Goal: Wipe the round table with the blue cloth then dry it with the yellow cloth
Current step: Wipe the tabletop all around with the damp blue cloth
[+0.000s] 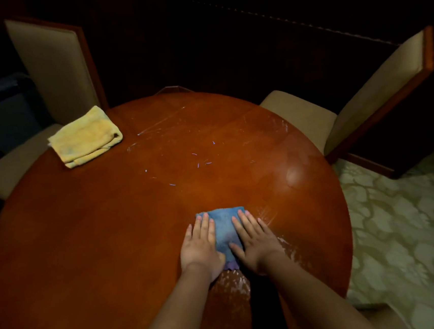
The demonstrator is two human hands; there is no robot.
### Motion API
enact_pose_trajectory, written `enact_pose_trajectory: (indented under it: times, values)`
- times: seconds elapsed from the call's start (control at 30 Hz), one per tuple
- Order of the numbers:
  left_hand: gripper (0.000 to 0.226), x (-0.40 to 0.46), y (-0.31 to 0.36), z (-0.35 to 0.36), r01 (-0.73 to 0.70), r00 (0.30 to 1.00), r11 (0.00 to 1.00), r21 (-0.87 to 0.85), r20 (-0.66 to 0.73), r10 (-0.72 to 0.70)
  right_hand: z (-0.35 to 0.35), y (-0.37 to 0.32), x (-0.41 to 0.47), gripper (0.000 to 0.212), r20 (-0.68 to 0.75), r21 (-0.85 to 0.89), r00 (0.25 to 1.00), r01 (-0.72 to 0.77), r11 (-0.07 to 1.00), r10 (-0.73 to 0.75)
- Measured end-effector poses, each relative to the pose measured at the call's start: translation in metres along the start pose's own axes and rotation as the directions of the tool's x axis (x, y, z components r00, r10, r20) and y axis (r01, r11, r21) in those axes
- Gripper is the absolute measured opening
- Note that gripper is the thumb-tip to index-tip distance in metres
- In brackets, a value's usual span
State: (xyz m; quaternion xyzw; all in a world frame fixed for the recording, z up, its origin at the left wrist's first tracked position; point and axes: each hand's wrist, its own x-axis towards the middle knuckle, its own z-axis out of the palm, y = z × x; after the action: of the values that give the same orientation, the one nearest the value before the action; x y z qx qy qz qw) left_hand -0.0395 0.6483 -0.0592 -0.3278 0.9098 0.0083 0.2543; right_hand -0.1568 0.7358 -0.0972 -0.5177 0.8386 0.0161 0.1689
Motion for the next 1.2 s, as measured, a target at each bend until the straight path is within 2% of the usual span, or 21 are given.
enact_pose_trajectory:
  times: [0.07, 0.13, 0.17, 0.33, 0.47, 0.53, 0.67, 0.77, 0.83, 0.93, 1.2]
  values:
    - [0.073, 0.006, 0.004, -0.005, 0.004, 1.000, 1.000, -0.013, 0.011, -0.003, -0.012, 0.008, 0.003, 0.091, 0.013, -0.040, 1.000, 0.003, 0.999, -0.002]
    - [0.074, 0.018, 0.011, -0.014, -0.006, 1.000, 1.000, -0.008, 0.009, 0.006, -0.018, 0.024, 0.011, 0.107, 0.036, -0.054, 0.997, 0.069, 0.996, -0.067]
    - [0.074, 0.026, 0.016, -0.019, -0.013, 1.000, 1.000, -0.003, 0.007, 0.013, -0.022, 0.032, 0.014, 0.107, 0.058, -0.054, 0.996, 0.064, 0.997, -0.061]
    - [0.074, 0.076, 0.044, -0.048, -0.030, 1.000, 0.998, 0.055, -0.005, 0.031, -0.038, 0.079, 0.049, 0.087, 0.051, -0.070, 0.999, 0.022, 0.997, -0.018]
    - [0.075, 0.126, 0.062, -0.071, -0.048, 0.998, 0.992, 0.119, -0.041, 0.053, -0.054, 0.113, 0.084, 0.090, 0.023, -0.057, 1.000, -0.005, 0.998, 0.006]
    - [0.075, 0.155, 0.069, -0.085, -0.057, 0.996, 0.987, 0.153, -0.059, 0.067, -0.062, 0.131, 0.106, 0.086, 0.007, -0.059, 0.999, -0.031, 0.998, 0.032]
    - [0.074, 0.209, 0.078, -0.115, -0.043, 0.997, 0.988, 0.147, -0.061, 0.053, -0.080, 0.166, 0.160, 0.091, 0.014, -0.089, 0.999, -0.031, 0.996, 0.032]
    - [0.073, 0.236, 0.079, -0.128, -0.016, 0.998, 0.991, 0.132, -0.053, 0.024, -0.094, 0.181, 0.191, 0.075, 0.044, -0.105, 0.999, -0.001, 0.994, 0.005]
    - [0.073, 0.242, 0.077, -0.131, -0.010, 0.999, 0.993, 0.118, -0.048, 0.016, -0.099, 0.184, 0.198, 0.067, 0.075, -0.092, 0.997, 0.016, 0.996, -0.009]
    - [0.073, 0.235, 0.077, -0.132, -0.006, 0.999, 0.994, 0.114, -0.042, 0.011, -0.099, 0.182, 0.191, 0.065, 0.085, -0.075, 0.996, 0.013, 0.997, -0.007]
    - [0.075, 0.157, 0.095, -0.096, -0.028, 0.999, 0.995, 0.098, -0.028, 0.030, -0.071, 0.162, 0.108, 0.072, 0.087, -0.038, 0.996, 0.007, 0.999, -0.004]
